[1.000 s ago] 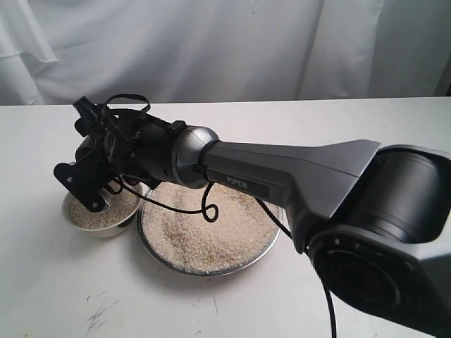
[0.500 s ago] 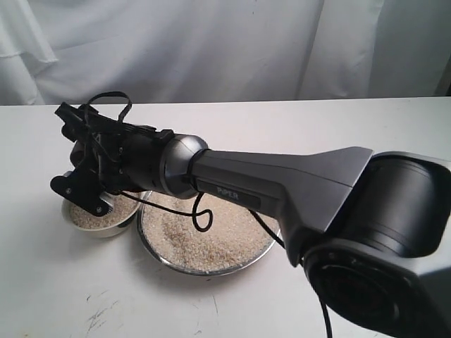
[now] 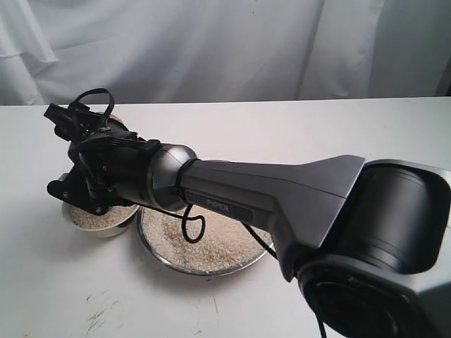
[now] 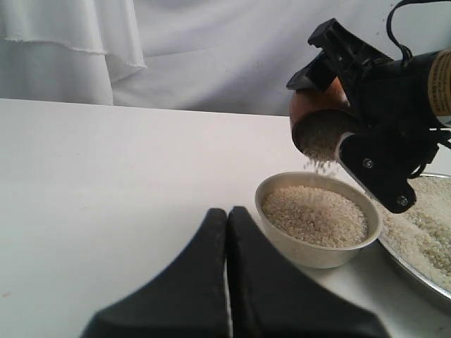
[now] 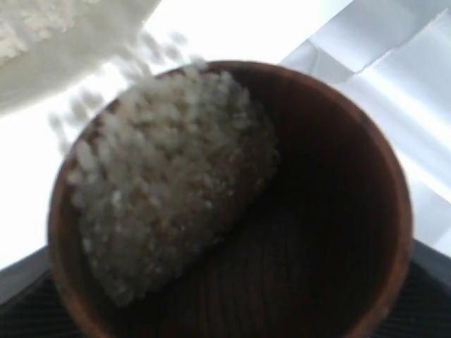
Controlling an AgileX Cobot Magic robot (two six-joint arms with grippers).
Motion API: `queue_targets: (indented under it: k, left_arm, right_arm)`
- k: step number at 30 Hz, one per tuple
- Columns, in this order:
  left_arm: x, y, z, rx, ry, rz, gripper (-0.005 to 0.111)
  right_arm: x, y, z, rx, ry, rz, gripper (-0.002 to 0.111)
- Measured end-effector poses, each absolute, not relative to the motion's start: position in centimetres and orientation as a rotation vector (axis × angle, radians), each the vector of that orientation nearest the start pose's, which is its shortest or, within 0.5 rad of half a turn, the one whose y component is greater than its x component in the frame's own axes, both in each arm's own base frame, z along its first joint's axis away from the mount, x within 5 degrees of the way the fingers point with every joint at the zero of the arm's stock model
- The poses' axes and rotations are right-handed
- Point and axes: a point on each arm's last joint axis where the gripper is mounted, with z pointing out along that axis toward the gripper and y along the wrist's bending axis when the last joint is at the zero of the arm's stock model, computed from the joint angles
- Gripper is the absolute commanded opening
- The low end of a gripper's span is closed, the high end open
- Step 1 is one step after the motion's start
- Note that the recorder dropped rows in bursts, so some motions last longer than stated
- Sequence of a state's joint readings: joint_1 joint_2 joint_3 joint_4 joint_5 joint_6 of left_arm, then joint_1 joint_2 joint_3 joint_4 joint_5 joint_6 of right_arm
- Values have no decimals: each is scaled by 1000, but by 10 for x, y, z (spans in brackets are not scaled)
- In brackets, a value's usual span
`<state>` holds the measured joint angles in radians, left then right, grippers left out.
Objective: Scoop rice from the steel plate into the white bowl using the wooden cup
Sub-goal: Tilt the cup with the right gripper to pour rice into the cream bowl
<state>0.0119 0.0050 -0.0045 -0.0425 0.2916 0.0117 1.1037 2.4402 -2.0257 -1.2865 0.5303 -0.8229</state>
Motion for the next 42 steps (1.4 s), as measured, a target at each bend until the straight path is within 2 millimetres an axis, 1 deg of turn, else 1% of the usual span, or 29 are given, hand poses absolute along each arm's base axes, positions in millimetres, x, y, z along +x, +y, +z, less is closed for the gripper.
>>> queue_targets:
  k: [12, 18, 23, 28, 36, 42]
  left_arm:
    - [55, 0, 188, -28, 1775, -23, 0]
    - [55, 0, 188, -28, 1775, -23, 0]
    - [55, 0, 188, -28, 1775, -23, 0]
    - [55, 0, 188, -28, 1775, -23, 0]
    - [55, 0, 188, -28, 1775, -23, 0]
    - [55, 0, 188, -28, 1775, -23, 0]
  right_arm:
    - [292, 476, 183, -2131, 266, -1173, 0]
    - [292, 476, 189, -2068, 261, -1242, 0]
    - [290, 479, 193, -2020, 254, -1262, 0]
    - [290, 480, 197, -1981, 220, -1307, 0]
    - [280, 485, 199, -1964, 183, -1337, 0]
    - [274, 488, 201, -1955, 189, -1366, 0]
